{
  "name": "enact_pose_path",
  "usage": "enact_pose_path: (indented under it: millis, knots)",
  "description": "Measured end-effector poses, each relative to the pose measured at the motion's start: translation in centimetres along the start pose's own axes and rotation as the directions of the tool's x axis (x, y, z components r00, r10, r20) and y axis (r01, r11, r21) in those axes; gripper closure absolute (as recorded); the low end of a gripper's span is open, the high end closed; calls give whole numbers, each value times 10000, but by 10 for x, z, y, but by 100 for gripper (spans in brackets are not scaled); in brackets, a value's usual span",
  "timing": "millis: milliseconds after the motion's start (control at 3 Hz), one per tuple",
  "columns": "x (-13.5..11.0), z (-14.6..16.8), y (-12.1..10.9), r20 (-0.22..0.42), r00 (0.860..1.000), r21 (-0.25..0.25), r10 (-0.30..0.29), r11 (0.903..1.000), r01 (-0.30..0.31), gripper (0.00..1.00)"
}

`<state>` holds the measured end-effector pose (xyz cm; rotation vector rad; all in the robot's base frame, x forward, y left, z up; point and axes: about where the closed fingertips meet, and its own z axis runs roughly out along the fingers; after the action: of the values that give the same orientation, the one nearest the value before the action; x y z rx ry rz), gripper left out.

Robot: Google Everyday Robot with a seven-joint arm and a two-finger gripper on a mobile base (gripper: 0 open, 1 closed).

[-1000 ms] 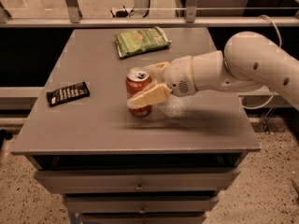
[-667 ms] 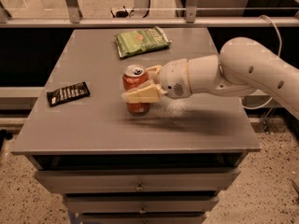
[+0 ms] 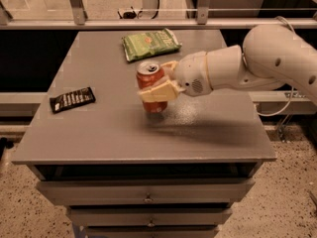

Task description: Knock coke can over

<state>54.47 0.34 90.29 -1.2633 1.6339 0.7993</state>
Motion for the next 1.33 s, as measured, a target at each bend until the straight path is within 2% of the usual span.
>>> enact_pose_path:
  millis: [333, 667, 1000, 1333]
  knots:
    - [-2, -17, -11, -1844, 9792, 101, -841, 9961, 875, 100]
    - [10, -16, -3, -3955, 9030, -534, -1679, 9857, 1599, 100]
    - [29, -20, 2, -5707, 7797, -1212, -2575, 9656, 2301, 100]
    - [41, -23, 6, -6604, 6811, -1747, -3164, 9468, 2704, 86]
